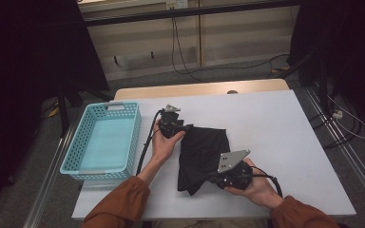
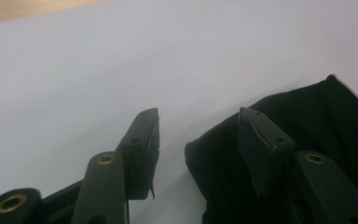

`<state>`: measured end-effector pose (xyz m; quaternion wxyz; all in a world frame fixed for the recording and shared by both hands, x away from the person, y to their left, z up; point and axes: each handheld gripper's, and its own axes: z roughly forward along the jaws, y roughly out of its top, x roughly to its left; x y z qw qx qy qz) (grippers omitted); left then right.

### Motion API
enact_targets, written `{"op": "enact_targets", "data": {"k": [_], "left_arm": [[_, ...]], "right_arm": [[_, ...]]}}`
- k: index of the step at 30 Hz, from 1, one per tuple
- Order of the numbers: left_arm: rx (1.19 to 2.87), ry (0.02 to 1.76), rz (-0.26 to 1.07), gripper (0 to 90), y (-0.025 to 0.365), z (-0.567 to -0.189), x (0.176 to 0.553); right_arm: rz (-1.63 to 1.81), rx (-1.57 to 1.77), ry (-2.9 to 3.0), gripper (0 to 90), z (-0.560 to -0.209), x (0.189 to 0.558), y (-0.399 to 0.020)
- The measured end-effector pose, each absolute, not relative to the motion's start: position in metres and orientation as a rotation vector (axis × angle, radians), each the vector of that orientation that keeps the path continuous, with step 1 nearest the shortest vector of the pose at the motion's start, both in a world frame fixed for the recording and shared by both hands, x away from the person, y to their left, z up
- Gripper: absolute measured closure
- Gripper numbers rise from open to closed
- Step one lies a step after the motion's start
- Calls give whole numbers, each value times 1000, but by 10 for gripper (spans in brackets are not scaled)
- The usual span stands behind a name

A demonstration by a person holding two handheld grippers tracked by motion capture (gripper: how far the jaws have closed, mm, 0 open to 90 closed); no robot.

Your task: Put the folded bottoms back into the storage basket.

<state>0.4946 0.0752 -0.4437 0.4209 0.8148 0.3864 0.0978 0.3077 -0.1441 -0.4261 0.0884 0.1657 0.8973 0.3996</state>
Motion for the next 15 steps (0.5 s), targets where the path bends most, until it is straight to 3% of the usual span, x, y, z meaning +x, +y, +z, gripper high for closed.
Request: {"op": "enact_targets", "data": {"k": [15], "left_arm": [[2077,973,178,496,74,-462,498]], "right_arm": [[1168,489,2686,837,-429,308,-142]]}}
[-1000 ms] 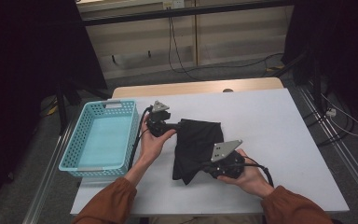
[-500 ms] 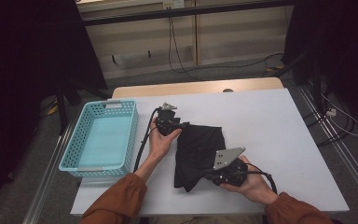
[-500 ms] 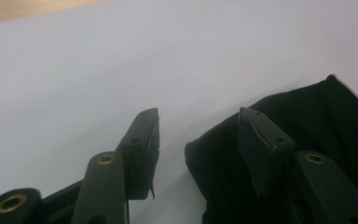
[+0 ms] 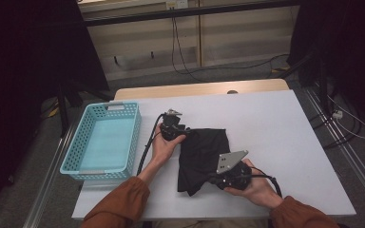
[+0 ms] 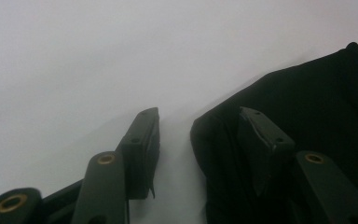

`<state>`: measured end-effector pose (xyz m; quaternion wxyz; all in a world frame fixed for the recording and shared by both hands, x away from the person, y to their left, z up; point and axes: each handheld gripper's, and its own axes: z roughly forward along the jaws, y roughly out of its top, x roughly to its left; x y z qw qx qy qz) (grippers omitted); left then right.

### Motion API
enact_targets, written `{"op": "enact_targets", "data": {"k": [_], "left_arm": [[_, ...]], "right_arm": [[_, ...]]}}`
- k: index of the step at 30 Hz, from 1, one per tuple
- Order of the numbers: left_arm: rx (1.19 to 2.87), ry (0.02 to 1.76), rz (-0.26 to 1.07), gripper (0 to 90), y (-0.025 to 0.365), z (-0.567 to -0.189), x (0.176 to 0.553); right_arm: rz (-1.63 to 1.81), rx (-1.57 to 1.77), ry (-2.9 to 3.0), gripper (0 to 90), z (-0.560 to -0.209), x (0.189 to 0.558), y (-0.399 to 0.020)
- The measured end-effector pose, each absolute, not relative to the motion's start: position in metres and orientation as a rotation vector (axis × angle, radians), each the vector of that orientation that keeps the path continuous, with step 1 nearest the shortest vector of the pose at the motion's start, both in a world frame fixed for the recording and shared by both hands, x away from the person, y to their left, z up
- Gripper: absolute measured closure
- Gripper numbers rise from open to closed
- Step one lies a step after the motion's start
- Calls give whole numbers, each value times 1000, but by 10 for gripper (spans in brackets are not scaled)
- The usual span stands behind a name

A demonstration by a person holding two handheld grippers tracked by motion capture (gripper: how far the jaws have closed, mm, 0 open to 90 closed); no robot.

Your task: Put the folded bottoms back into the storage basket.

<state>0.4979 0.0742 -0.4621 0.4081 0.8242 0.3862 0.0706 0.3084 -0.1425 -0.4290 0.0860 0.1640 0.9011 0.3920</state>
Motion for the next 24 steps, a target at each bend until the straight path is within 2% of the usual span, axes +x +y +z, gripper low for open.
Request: {"op": "enact_targets", "data": {"k": [6,9,11,12,16,24], "left_arm": [[2084,964,158,511,74,-461,497],[2091,933,124,613,71,-462,494],[2104,931,133,644,68,-461,492],[2098,928,109,720,67,-461,491],[2081,927,50,789,71,-462,492],[2018,964,115,820,72,-452,486]], "right_arm": [[1172,480,2687,837,-429,309,-142],[1171,475,2690,837,-429,308,-142],[1168,472,2693,837,-429,309,-141],[1168,472,2695,837,-429,309,-141],[1169,474,2694,837,-429,309,-141],[1194,475,2677,837,-426,305,-139]]}}
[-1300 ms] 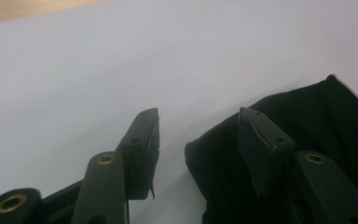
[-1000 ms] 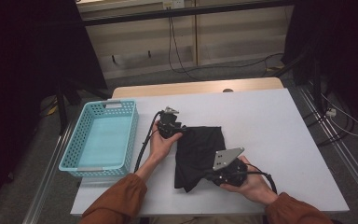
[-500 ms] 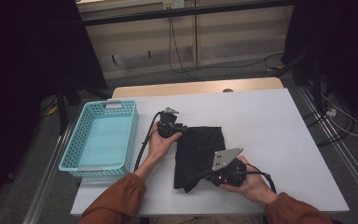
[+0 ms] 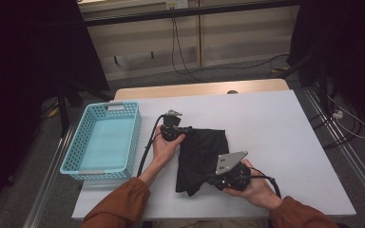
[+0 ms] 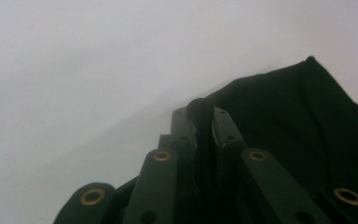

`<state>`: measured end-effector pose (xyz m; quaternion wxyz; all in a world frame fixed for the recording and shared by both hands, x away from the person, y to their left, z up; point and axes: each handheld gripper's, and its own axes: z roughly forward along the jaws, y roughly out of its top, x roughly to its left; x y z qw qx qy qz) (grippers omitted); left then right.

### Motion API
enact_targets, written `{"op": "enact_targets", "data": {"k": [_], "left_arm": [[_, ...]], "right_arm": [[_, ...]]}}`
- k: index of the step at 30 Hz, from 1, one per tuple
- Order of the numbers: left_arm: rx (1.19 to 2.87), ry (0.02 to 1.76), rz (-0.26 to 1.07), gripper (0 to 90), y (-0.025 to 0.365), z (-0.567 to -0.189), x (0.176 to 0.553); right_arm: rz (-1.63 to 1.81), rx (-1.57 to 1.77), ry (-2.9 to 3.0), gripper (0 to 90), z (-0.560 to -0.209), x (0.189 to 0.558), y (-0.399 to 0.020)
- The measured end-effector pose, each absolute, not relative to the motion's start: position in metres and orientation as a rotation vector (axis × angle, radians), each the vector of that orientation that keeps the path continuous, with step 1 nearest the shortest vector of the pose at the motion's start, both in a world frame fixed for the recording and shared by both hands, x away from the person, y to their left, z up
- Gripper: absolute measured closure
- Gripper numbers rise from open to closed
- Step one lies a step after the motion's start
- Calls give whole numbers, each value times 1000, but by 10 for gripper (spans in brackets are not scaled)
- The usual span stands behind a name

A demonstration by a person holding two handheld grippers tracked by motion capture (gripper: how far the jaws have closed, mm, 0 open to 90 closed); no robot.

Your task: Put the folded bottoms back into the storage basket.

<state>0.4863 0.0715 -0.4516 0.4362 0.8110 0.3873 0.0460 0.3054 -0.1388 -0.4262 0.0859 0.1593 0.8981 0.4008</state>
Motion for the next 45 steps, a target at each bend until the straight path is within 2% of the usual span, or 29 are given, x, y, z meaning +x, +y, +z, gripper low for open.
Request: {"op": "enact_targets", "data": {"k": [16,45], "left_arm": [[1909,939,126,825,78,-432,482],[1863,910,174,828,84,-396,489]], "right_arm": [[1234,476,2659,837,-425,306,-130],[1325,530,2555,837,-410,318,-129]]}}
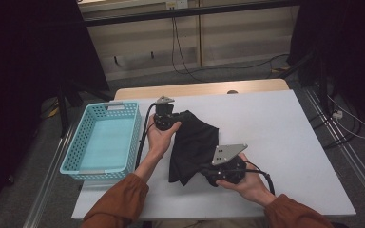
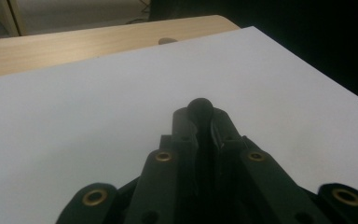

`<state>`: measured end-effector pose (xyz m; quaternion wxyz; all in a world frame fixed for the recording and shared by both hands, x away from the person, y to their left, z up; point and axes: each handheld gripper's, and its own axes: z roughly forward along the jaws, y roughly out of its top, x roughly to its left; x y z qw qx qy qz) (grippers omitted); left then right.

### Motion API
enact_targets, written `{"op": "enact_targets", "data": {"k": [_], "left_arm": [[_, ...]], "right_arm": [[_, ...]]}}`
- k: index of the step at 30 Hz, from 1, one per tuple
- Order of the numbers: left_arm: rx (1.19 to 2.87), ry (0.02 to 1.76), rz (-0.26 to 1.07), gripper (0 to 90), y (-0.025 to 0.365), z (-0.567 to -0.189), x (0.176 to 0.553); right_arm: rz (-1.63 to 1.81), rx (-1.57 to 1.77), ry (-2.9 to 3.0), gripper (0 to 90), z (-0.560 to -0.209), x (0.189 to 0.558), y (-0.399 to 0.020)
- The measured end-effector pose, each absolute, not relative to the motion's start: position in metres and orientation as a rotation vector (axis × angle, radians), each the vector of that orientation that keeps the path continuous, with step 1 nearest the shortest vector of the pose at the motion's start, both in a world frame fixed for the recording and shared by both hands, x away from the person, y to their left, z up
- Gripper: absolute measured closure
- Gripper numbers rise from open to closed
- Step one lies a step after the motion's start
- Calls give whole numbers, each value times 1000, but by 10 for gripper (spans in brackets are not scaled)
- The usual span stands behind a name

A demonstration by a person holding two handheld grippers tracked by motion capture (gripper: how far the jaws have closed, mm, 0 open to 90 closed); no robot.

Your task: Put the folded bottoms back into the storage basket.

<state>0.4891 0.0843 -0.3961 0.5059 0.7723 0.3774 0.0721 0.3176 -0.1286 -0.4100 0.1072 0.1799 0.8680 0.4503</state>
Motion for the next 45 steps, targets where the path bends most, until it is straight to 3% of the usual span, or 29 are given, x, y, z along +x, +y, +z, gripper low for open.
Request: {"op": "enact_targets", "data": {"k": [10,45], "left_arm": [[1843,897,229,828,91,-368,490],[1795,917,304,828,116,-329,504]], "right_arm": [[1370,530,2509,837,-401,324,-124],[1473,493,2445,837,-371,345,-100]]}}
